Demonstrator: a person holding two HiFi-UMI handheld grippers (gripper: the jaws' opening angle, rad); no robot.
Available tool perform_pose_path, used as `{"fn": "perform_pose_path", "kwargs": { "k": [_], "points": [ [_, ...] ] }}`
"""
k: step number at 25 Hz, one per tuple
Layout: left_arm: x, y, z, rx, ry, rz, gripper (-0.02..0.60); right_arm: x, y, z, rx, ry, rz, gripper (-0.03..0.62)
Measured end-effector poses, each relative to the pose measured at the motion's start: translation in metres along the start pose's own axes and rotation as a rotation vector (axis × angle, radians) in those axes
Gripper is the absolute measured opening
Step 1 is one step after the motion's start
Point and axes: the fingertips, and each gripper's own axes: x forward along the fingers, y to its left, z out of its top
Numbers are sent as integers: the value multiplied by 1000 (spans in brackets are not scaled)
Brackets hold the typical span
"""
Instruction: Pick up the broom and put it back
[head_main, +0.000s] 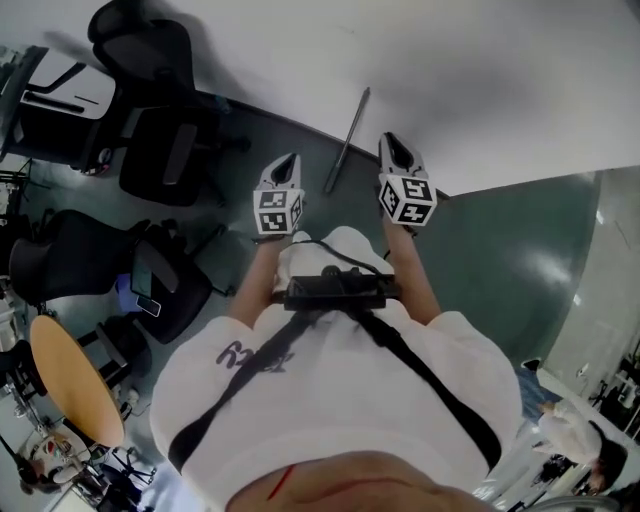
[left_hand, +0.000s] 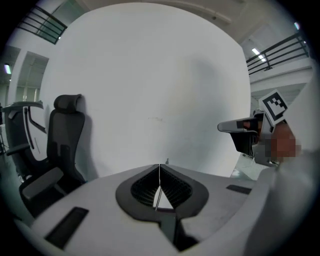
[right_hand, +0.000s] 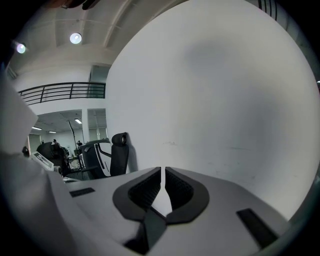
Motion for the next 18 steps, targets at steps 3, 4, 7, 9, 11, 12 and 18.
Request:
{"fn": "perform_pose_path", "kwargs": {
  "k": [3, 4, 7, 9, 11, 12, 18],
  "points": [
    [-21, 24, -26, -52, 26, 53, 14, 6, 13, -2, -18, -3, 37, 8],
    [-26, 30, -30, -65, 24, 67, 14, 8, 20, -1, -24, -7, 57, 8],
    [-39, 44, -26, -86, -19, 85, 14, 15, 45, 3, -40, -32, 135, 8],
    [-44, 47, -9, -78, -71, 78, 14, 18, 65, 8, -60, -51, 190, 8],
    [-48, 49, 13, -59, -126, 72, 14, 22, 86, 12, -82, -64, 237, 8],
    [-50, 51, 23, -52, -150, 69, 14, 24, 95, 14, -92, -66, 255, 8],
    [-72, 66, 76, -37, -278, 66, 14, 39, 136, 13, -134, -38, 275, 6]
  ]
}}
